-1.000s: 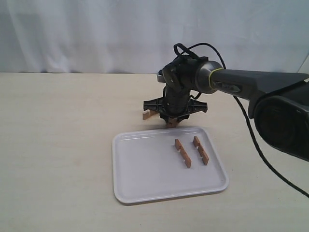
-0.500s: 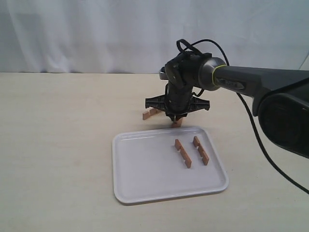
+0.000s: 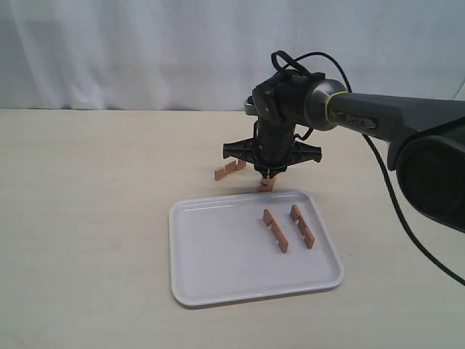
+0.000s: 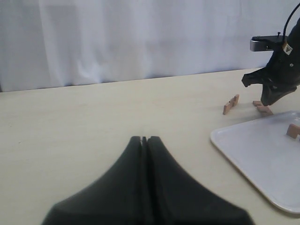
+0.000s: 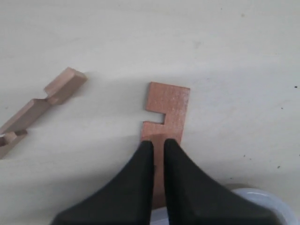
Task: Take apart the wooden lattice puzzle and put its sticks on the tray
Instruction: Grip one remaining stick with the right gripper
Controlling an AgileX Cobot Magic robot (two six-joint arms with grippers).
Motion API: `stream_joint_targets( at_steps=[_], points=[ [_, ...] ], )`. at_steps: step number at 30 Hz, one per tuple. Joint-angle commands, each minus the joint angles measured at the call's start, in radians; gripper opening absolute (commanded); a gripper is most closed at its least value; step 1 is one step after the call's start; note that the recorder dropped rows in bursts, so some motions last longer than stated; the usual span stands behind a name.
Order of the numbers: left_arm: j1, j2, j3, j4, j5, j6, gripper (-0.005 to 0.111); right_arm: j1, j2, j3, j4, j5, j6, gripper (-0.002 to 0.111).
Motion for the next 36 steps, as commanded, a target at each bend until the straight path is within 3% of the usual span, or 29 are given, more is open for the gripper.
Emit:
stream_joint_targets(
  at_steps=[1,6,20,22,26,30,36],
  points=[
    [-0.001,0.000,0.002,-0.001,-0.011,-0.003,0.000,-0.019,-0.012,0.002,0.031,0.003,-0.008,0.026],
    [-0.001,0.000,0.002,-0.001,-0.011,-0.003,0.000,-0.026,-0.012,0.002,0.034,0.003,-0.011,0.049],
    [-0.001,0.000,0.002,-0.001,-0.011,-0.003,0.000,-0.026,0.029,0.002,0.034,-0.029,-0.011,0.049],
    [-0.001,0.000,0.002,-0.001,-0.011,-0.003,0.000,-0.026,0.031,0.002,0.034,-0.033,-0.007,0.044],
    [-0.001,0.000,0.002,-0.001,-0.011,-0.003,0.000,-0.026,0.035,0.002,0.032,-0.033,0.000,0.021],
    [-0.001,0.000,0.002,-0.001,-0.011,-0.003,0.000,-0.026,0.037,0.002,0.027,-0.035,0.000,0.005],
    [-0.001,0.000,0.002,-0.001,-0.011,-0.003,0.000,-0.028,0.033,0.002,0.008,-0.055,0.008,0.004]
  ],
)
